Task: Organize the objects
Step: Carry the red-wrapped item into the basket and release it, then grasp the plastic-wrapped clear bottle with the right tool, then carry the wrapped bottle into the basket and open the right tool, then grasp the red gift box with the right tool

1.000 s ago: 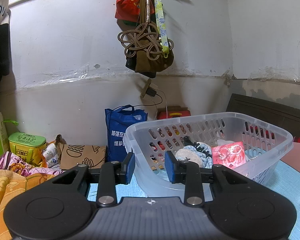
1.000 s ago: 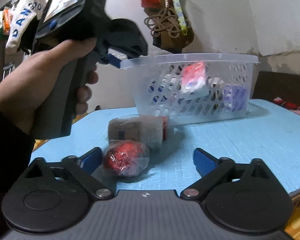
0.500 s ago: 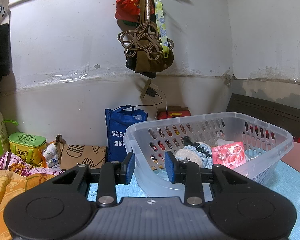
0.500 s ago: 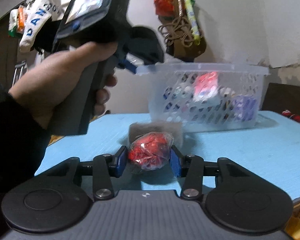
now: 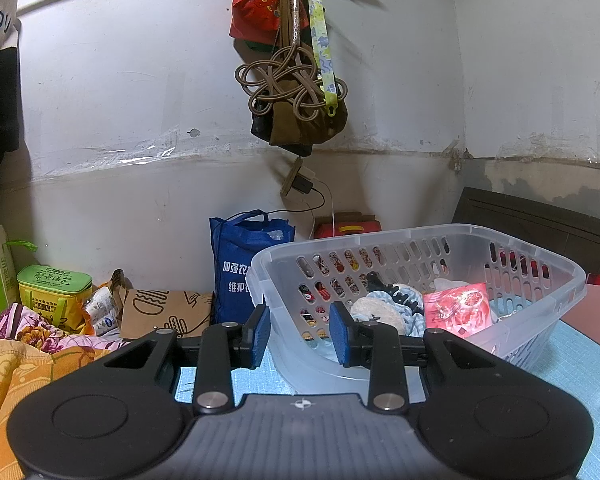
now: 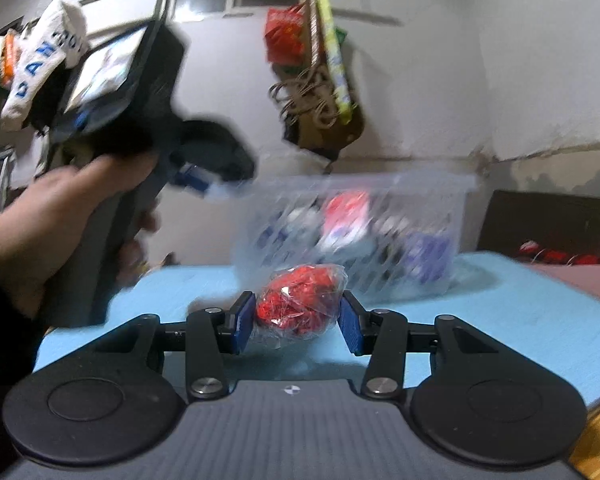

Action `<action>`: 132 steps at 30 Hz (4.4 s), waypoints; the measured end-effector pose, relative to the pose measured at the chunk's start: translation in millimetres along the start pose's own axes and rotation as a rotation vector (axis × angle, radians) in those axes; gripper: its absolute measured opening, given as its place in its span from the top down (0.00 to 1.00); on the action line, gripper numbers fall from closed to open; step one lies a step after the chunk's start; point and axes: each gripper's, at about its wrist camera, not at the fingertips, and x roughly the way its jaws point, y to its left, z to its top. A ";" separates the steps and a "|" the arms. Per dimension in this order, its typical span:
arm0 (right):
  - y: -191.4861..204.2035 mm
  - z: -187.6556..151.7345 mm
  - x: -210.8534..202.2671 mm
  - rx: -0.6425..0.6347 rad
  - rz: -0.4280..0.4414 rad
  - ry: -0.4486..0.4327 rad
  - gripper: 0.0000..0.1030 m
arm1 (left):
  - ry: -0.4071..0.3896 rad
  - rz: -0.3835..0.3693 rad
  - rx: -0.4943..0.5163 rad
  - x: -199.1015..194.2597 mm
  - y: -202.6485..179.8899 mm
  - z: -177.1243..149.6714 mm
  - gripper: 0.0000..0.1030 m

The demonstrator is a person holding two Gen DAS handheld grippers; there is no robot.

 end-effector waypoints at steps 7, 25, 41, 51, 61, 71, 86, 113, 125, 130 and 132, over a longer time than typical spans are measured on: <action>-40.1 88.6 40.5 -0.002 -0.031 -0.084 0.53 | 0.000 0.001 0.001 0.1 -0.1 -0.3 0.65; -66.6 149.8 162.5 -0.075 -0.168 0.084 0.10 | 0.000 -0.001 -0.001 1.1 -0.2 -0.3 0.65; -33.7 47.1 51.1 -0.028 -0.033 0.069 0.00 | 0.002 -0.008 0.000 3.7 1.7 -0.9 0.64; 13.2 -1.0 51.9 0.014 0.071 0.200 0.00 | 0.003 -0.012 -0.001 4.8 1.9 -0.5 0.64; 11.3 4.8 63.6 0.076 0.093 0.203 0.01 | -0.001 -0.019 0.012 4.2 1.3 -3.3 0.63; 14.6 3.9 74.1 0.062 0.206 0.297 0.26 | -0.002 -0.021 0.013 3.5 3.1 -4.3 0.63; -14.3 7.5 48.7 -0.018 0.121 0.205 0.28 | -0.002 -0.022 0.013 3.4 2.7 -4.1 0.63; -38.3 156.7 143.6 -0.045 0.230 0.121 0.27 | -0.003 -0.020 0.009 1.8 2.7 -4.1 0.63; -62.0 138.0 98.9 0.006 0.047 -0.024 0.00 | -0.003 -0.021 0.009 1.9 2.8 -4.0 0.62; -77.3 103.6 66.2 0.059 0.050 0.002 0.00 | -0.002 -0.022 0.009 2.0 3.1 -3.5 0.62; -76.9 82.2 62.2 0.070 0.050 0.051 0.00 | -0.002 -0.022 0.008 1.9 3.0 -3.8 0.62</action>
